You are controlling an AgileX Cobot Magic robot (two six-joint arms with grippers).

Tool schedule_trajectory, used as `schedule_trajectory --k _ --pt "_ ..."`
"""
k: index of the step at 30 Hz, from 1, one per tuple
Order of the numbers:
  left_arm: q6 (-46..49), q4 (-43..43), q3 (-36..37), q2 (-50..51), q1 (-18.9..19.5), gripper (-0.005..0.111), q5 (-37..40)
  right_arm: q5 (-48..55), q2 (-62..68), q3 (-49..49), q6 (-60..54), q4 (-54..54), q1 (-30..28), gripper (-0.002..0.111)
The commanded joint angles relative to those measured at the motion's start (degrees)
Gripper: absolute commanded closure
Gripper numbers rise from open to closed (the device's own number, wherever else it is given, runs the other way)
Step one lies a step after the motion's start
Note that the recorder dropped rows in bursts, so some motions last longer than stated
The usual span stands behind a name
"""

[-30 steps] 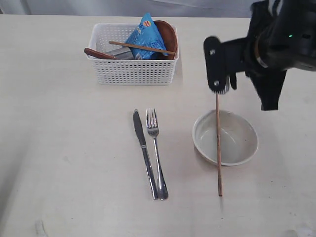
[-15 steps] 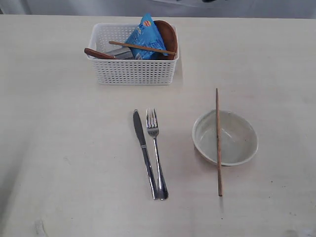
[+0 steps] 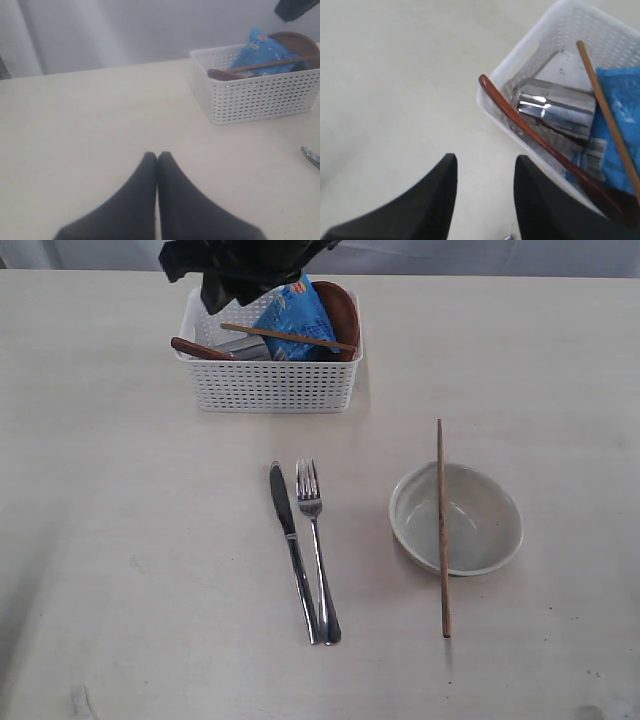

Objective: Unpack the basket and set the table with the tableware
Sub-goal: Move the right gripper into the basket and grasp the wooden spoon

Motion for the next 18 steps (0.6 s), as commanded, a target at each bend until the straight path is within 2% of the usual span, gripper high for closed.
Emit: schedule_trajectory --k 1,9,18 --pt "0.0 0.3 0.1 -0.2 0.1 0.107 -0.2 0.1 6.2 -6.3 -6.1 0.3 1.5 0.071" --pt "0.0 0.3 0.1 -0.2 0.1 0.107 -0.2 -5.0 11.9 -9.0 -8.5 -0.8 4.1 0.071" --pt "0.0 0.3 0.1 -0.2 0.1 0.107 -0.2 -10.3 12.8 -9.0 -7.4 -7.5 4.2 0.071"
